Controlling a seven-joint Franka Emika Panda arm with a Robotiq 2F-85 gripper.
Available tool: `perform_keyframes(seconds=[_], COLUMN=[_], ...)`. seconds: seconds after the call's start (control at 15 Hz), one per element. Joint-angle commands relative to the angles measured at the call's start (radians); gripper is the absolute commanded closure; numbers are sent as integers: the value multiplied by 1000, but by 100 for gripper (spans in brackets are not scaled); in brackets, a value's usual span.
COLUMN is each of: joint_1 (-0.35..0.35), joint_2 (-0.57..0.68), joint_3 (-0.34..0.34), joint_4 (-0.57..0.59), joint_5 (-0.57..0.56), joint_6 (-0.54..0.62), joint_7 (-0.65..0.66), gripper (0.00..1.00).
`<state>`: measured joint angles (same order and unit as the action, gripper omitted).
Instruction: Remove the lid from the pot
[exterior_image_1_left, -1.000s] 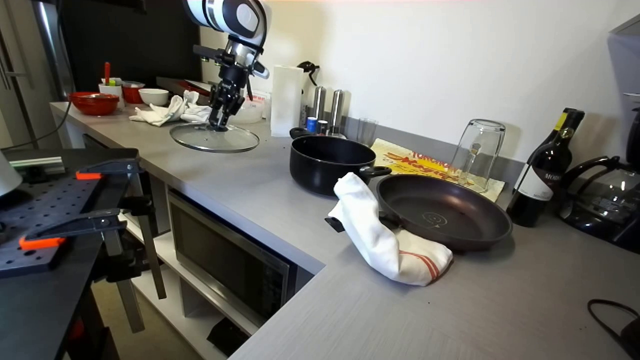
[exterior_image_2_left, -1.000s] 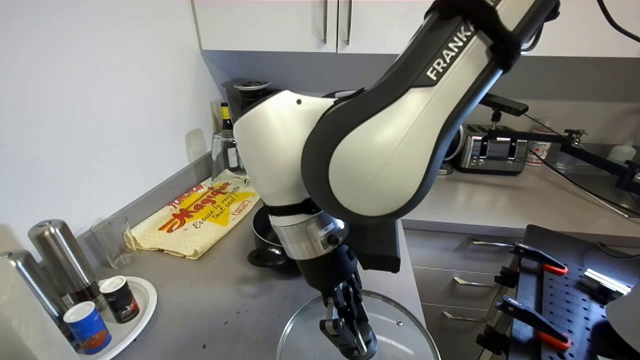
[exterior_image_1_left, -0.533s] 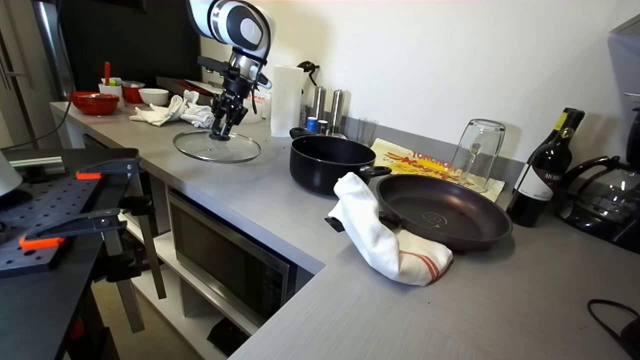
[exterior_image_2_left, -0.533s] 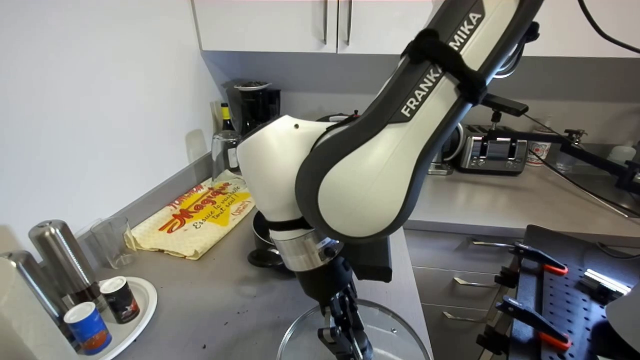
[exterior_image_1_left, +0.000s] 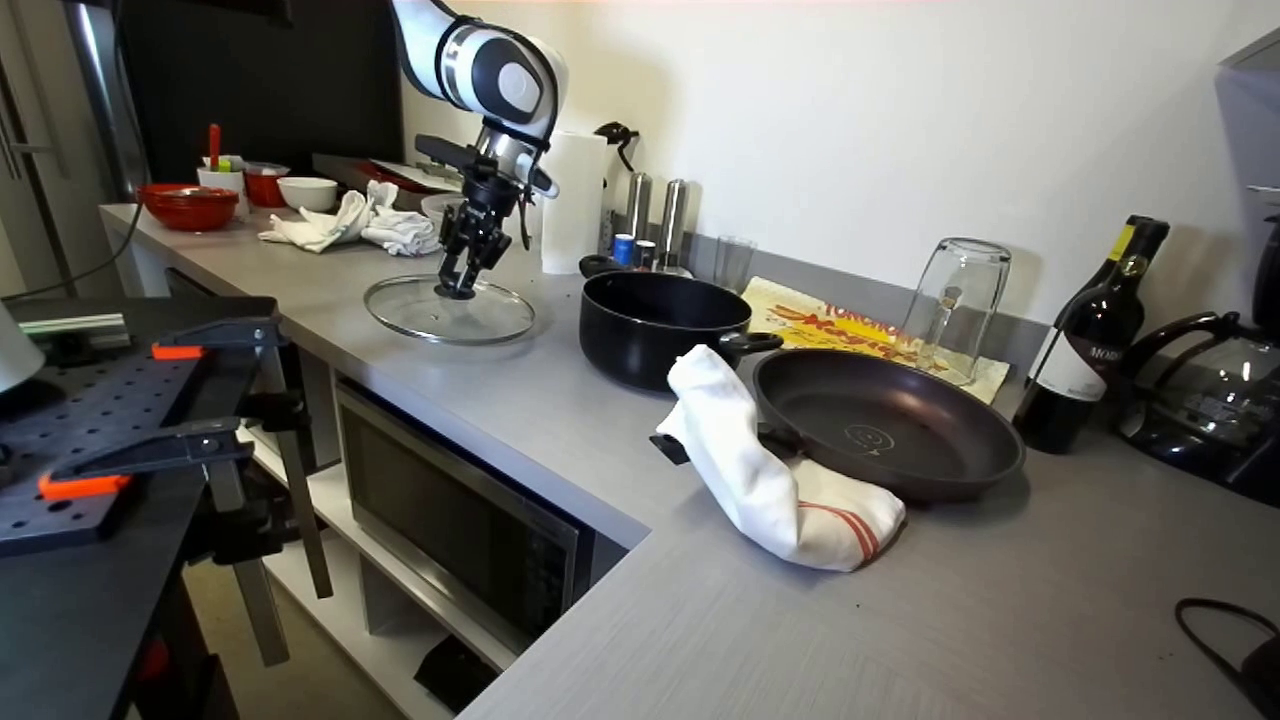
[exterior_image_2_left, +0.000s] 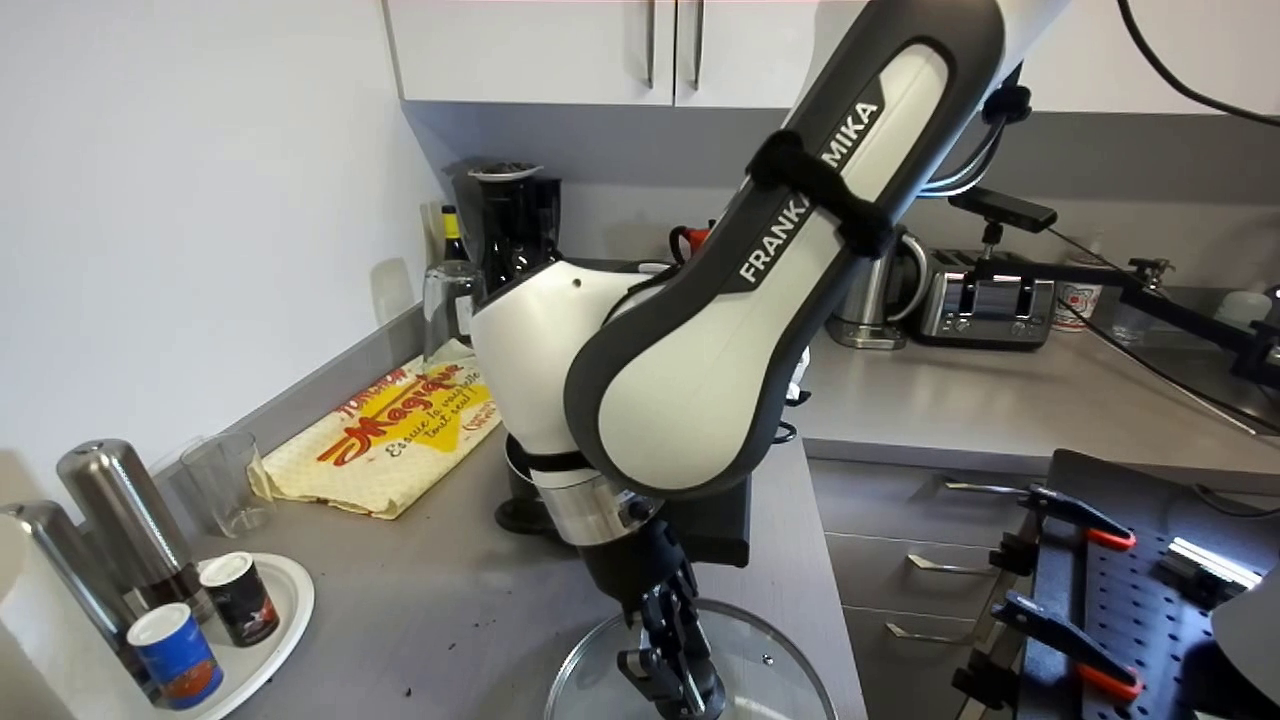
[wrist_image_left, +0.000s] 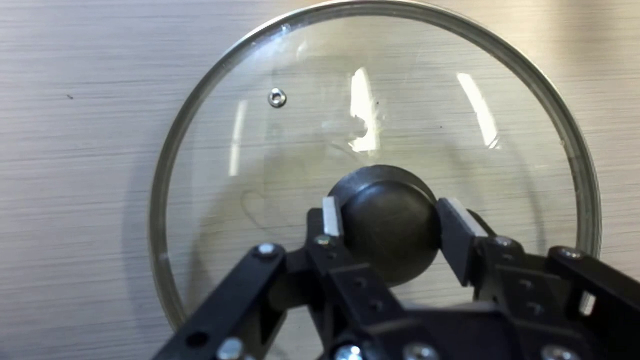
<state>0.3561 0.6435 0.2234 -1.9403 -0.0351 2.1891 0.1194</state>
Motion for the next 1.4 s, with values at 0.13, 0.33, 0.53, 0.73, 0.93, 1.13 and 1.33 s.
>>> perform_keyframes(seconds=[0.13, 0.33, 0.53, 0.73, 0.93, 1.13, 1.33], joint_1=[6, 7, 6, 7, 6, 5, 5], joint_2=[35, 45, 49, 49, 46, 48, 49], joint_3=[-9, -10, -10, -11, -11, -10, -10], joint_4=[58, 73, 82, 94, 99, 89, 89], joint_5=[-6, -6, -5, -6, -5, 3, 3], joint_6=[-30, -36, -40, -47, -49, -24, -24], joint_7=[-12, -11, -11, -10, -11, -2, -2], gripper=[75, 47, 20, 0, 0, 0, 0])
